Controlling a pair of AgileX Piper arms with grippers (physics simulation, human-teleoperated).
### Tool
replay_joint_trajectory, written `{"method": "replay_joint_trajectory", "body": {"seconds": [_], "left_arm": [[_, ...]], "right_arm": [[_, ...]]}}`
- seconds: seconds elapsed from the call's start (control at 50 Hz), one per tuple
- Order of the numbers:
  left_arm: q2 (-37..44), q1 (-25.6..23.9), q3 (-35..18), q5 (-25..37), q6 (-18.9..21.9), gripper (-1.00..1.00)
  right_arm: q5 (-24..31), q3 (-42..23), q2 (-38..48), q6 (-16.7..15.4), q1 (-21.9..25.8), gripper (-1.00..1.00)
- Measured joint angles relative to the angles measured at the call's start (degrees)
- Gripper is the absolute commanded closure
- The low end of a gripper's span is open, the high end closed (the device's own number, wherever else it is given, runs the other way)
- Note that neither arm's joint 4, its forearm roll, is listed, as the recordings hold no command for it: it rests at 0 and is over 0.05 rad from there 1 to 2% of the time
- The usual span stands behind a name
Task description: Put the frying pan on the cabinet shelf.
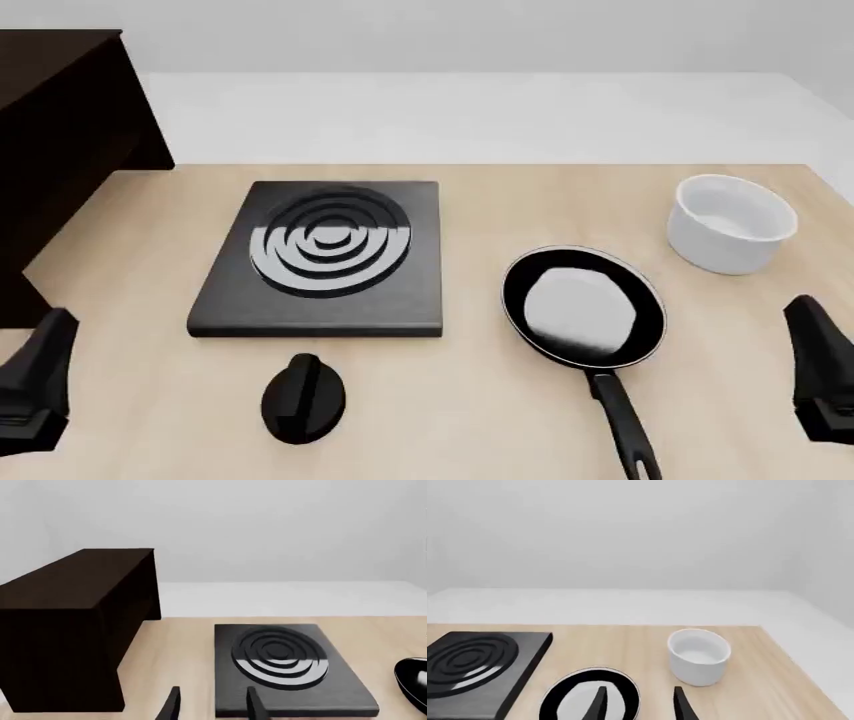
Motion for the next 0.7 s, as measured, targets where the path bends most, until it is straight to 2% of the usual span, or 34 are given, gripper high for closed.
{"method": "replay_joint_trajectory", "body": {"seconds": [0.12, 0.2, 0.42, 0.52, 0.56, 0.7], "left_arm": [[0.0, -0.3, -2.0, 1.5, 0.0, -1.0], [0.0, -0.5, -5.4, 3.9, -0.4, -1.0], [0.1, -2.4, -11.5, 10.6, 0.1, -1.0], [0.7, -3.2, -13.0, 12.2, 0.1, -1.0], [0.6, -3.8, -14.0, 12.7, 1.8, -1.0], [2.6, -4.9, -18.6, 14.7, 1.4, -1.0]], "right_arm": [[1.9, -1.2, 0.2, 1.4, -0.2, -1.0], [3.6, -3.3, 1.2, 3.0, -0.6, -1.0], [12.6, -14.3, 5.0, 1.8, 1.0, -1.0], [17.6, -20.0, 8.5, 1.1, 3.0, -1.0], [19.6, -22.0, 10.3, 1.1, 3.7, -1.0], [26.4, -28.2, 14.8, 1.2, 7.4, -1.0]]}}
